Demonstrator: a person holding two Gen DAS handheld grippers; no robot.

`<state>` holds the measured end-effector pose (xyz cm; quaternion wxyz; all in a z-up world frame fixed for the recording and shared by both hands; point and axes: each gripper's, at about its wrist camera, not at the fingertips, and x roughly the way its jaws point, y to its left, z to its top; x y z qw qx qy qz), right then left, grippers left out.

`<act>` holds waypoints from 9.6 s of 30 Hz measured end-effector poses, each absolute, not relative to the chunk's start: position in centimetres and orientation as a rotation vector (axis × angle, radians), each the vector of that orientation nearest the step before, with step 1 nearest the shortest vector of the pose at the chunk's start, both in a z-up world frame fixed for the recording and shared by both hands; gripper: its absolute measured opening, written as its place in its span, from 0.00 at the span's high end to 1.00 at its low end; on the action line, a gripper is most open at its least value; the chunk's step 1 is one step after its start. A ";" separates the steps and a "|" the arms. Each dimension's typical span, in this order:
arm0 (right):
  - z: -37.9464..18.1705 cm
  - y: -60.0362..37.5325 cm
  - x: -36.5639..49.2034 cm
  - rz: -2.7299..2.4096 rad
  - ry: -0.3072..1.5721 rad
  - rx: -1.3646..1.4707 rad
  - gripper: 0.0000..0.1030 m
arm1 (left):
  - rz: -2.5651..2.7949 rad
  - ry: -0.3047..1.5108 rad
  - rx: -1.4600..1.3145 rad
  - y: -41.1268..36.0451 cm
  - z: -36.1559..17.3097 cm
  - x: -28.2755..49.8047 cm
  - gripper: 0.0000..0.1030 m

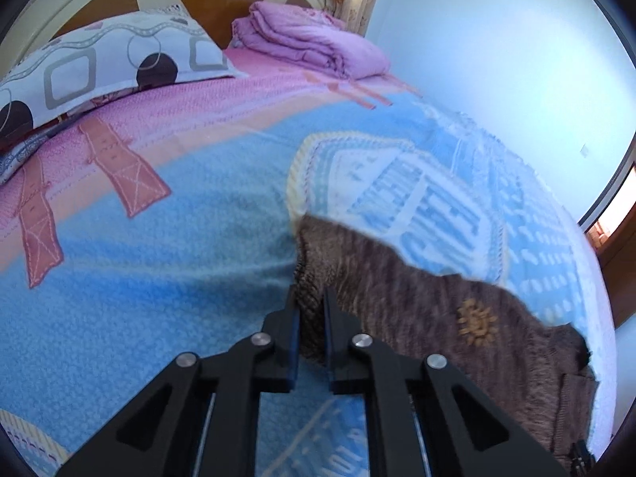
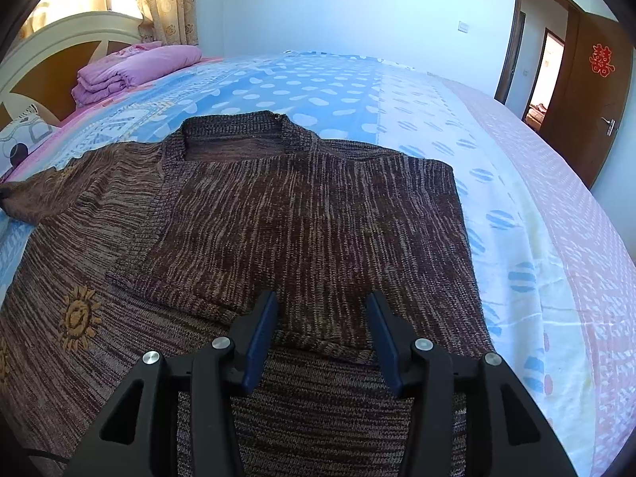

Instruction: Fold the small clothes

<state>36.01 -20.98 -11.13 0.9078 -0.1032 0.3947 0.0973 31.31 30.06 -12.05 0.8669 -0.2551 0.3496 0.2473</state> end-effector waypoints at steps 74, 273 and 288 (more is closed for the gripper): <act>-9.0 -13.0 41.7 0.468 1.027 0.051 0.72 | 0.353 0.841 -0.072 13.1 -16.1 35.1 0.05; -10.9 -27.6 12.7 0.237 0.950 -0.129 0.45 | -0.004 0.978 0.088 3.7 -15.7 11.0 0.14; -10.9 -28.6 10.9 0.236 0.966 -0.096 0.45 | -0.103 1.064 -0.079 5.2 -16.1 7.7 0.42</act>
